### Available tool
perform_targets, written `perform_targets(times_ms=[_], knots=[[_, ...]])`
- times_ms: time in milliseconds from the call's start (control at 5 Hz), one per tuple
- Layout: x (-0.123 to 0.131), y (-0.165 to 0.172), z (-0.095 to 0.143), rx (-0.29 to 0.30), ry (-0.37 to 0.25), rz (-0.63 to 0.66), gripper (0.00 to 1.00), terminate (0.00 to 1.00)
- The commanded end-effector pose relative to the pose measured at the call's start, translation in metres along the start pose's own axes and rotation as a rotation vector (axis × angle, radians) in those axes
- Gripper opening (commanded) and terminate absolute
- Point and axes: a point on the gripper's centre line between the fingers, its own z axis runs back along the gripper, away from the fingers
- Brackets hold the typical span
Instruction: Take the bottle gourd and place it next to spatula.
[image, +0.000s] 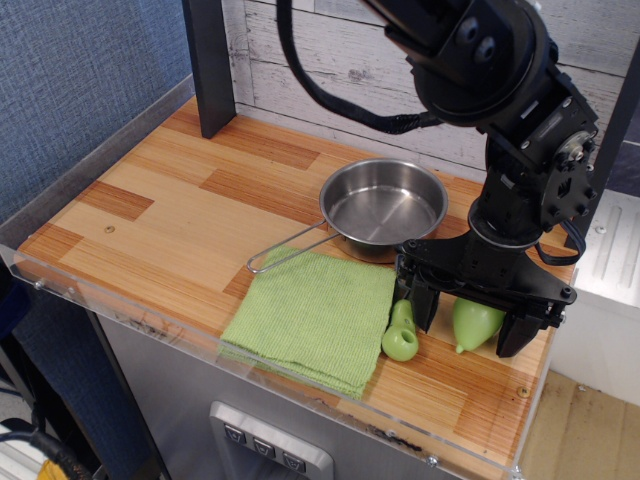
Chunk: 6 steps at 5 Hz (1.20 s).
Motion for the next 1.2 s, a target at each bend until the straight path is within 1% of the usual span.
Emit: perform_targets(times_ms=[0, 200, 400, 600, 1000], knots=[[0.010, 0.010, 0.058, -0.093, -0.110, 0.033, 1.00, 0.00], [0.017, 0.016, 0.089, -0.106, -0.148, 0.074, 1.00, 0.00], [0.015, 0.030, 0.129, -0.144, -0.229, 0.105, 1.00, 0.00], [0.012, 0.036, 0.147, -0.162, -0.297, 0.108, 1.00, 0.00], [0.012, 0.036, 0.147, -0.162, -0.297, 0.108, 1.00, 0.00]])
